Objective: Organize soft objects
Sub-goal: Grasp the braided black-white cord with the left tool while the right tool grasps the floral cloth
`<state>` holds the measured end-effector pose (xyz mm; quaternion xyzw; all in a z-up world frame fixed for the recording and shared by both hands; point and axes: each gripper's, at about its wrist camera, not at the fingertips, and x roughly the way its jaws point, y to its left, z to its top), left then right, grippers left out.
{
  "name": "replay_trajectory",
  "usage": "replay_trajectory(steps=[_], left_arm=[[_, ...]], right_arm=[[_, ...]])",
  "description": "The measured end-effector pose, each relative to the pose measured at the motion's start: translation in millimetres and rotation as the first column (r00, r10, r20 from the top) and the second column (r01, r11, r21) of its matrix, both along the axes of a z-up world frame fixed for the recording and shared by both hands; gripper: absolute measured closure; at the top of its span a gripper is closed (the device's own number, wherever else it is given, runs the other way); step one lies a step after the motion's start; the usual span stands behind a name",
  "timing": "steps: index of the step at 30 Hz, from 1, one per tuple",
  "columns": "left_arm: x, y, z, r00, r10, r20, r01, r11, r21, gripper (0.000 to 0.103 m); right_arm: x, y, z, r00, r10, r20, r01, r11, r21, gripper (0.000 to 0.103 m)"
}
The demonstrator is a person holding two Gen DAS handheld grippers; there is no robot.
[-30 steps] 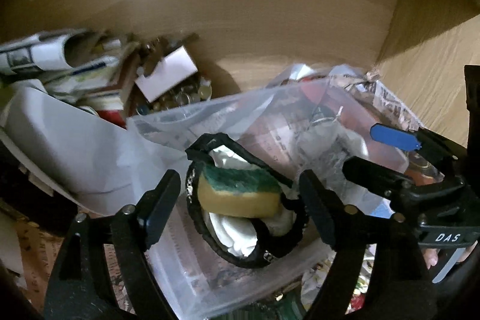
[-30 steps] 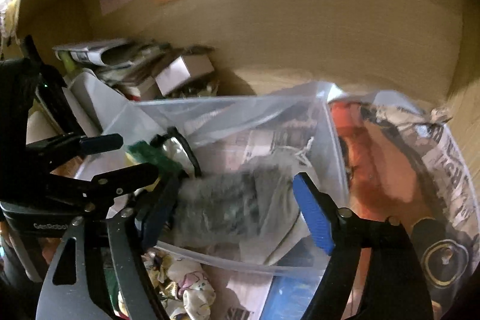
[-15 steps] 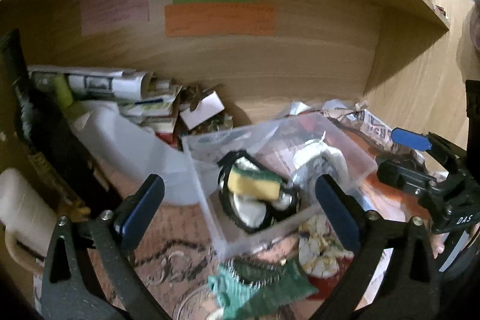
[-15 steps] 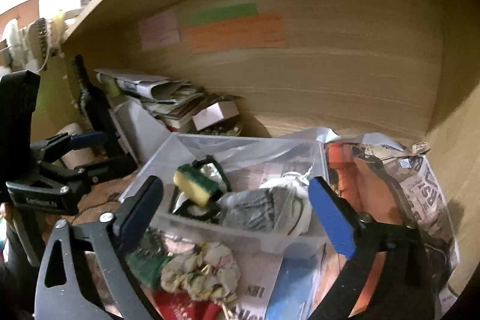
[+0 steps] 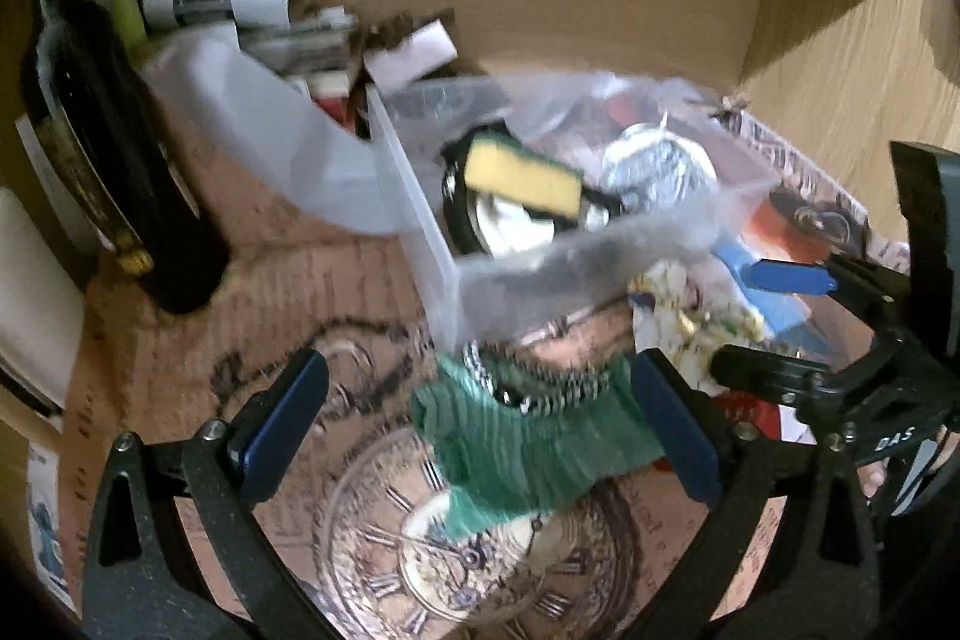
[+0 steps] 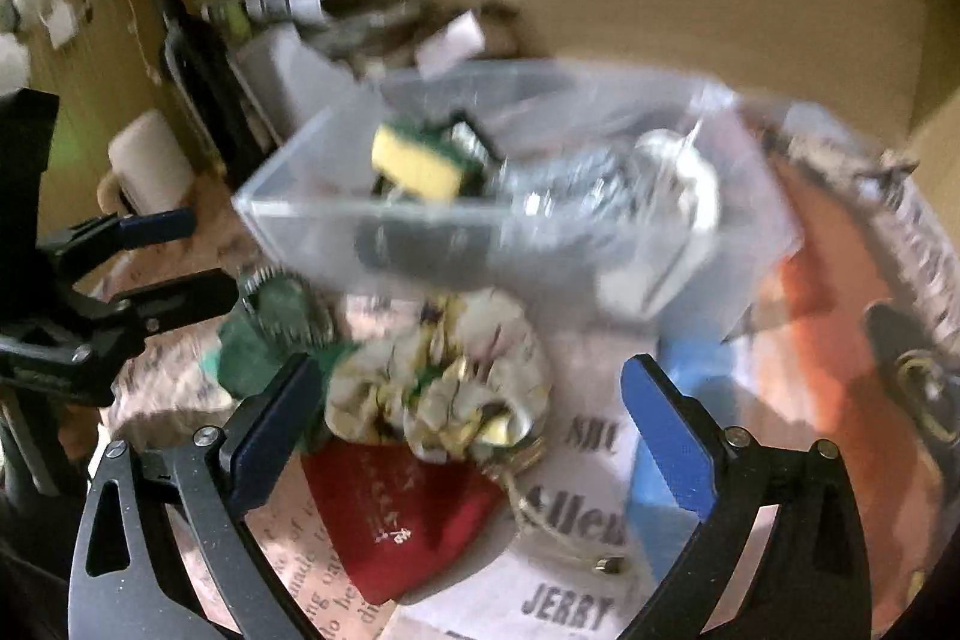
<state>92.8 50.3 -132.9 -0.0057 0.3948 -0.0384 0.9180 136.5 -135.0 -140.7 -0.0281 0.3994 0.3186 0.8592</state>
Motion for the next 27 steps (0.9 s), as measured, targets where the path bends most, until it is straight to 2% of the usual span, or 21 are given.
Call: replay_trajectory(steps=[3, 5, 6, 8, 11, 13, 16, 22, 24, 27], left_arm=[[-1, 0, -9, 1.000, -0.012, -0.021, 0.011, 1.000, -0.019, 0.001], [-3, -3, -12, 0.999, -0.031, -0.023, 0.030, 0.999, -0.017, 0.001], [-3, -5, -13, 0.999, -0.039, -0.021, 0.039, 0.999, -0.014, 0.001], [-3, -10, -13, 0.999, -0.048, -0.015, 0.048, 0.999, -0.004, 0.001], [-2, -17, -11, 0.998, -0.059, 0.004, 0.058, 0.998, 0.018, 0.003], [-1, -21, -10, 0.997, -0.071, 0.014, 0.070, 0.997, 0.034, 0.011], [4, -25, -10, 0.996, -0.082, 0.019, 0.081, 0.995, 0.051, 0.014], [13, -26, -24, 0.998, -0.060, -0.012, 0.061, 0.995, 0.080, 0.015], [14, -28, -28, 0.998, -0.059, -0.017, 0.060, 0.994, 0.093, 0.027], [16, -28, -30, 0.999, -0.049, -0.020, 0.050, 0.995, 0.090, 0.037]], right_arm=[[-2, 6, -5, 1.000, 0.018, 0.007, -0.018, 0.999, -0.030, 0.006], [-4, 9, -5, 0.999, 0.034, 0.017, -0.034, 0.999, -0.043, 0.023], [-5, 11, -6, 0.999, 0.048, 0.016, -0.048, 0.998, -0.049, 0.028], [-6, 14, -9, 0.998, 0.060, 0.014, -0.059, 0.996, -0.067, 0.048], [-8, 14, -9, 0.998, 0.059, 0.033, -0.057, 0.996, -0.071, 0.060], [-9, 12, -7, 0.997, 0.054, 0.047, -0.051, 0.997, -0.062, 0.066], [-11, 6, -3, 0.997, 0.038, 0.063, -0.035, 0.998, -0.050, 0.071], [-15, -13, 10, 0.996, -0.002, 0.092, 0.003, 1.000, -0.004, 0.074], [-16, -20, 15, 0.995, -0.015, 0.099, 0.014, 1.000, 0.007, 0.074], [-15, -29, 18, 0.994, -0.035, 0.103, 0.033, 0.999, 0.023, 0.074]])
